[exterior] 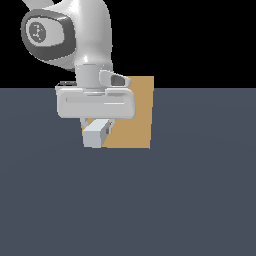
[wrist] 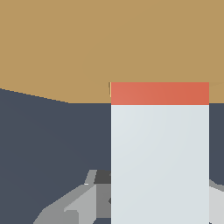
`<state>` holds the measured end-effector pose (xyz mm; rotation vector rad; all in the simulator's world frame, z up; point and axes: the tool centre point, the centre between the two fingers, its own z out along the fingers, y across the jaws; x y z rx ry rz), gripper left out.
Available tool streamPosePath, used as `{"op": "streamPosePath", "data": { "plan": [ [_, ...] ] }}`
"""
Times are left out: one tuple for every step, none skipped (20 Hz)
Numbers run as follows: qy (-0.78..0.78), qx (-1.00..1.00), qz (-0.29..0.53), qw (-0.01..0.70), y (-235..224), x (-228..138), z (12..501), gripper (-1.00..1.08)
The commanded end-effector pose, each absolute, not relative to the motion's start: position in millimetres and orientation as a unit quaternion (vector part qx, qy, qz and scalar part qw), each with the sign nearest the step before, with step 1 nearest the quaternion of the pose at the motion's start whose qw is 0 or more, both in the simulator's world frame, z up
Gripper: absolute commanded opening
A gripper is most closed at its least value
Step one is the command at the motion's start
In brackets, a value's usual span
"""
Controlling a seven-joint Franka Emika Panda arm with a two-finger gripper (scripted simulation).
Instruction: Insert the peg into the horizontal hole in a box.
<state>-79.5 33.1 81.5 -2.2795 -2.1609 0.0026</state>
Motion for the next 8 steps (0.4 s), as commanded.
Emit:
{"op": "streamPosePath", "data": {
  "plan": [
    [-0.689, -0.725, -0.001, -0.001, 42.8, -77.0, 83.1, -1.00],
    [-0.689, -0.725, -0.001, -0.001, 44.1, -76.8, 83.1, -1.00],
    [-0.689, -0.725, -0.001, -0.001, 44.8, -76.5, 83.1, -1.00],
    [-0.689, -0.725, -0.001, -0.001, 44.7, -76.3, 83.1, -1.00],
    [-0.689, -0.725, -0.001, -0.001, 44.1, -76.1, 83.2, -1.00],
    [-0.689, -0.725, -0.001, -0.001, 42.8, -75.9, 83.2, -1.00],
    [-0.689, -0.725, -0.001, -0.001, 41.8, -75.8, 83.2, -1.00],
    [-0.689, -0.725, -0.001, -0.001, 41.5, -75.8, 83.2, -1.00]
  ]
}}
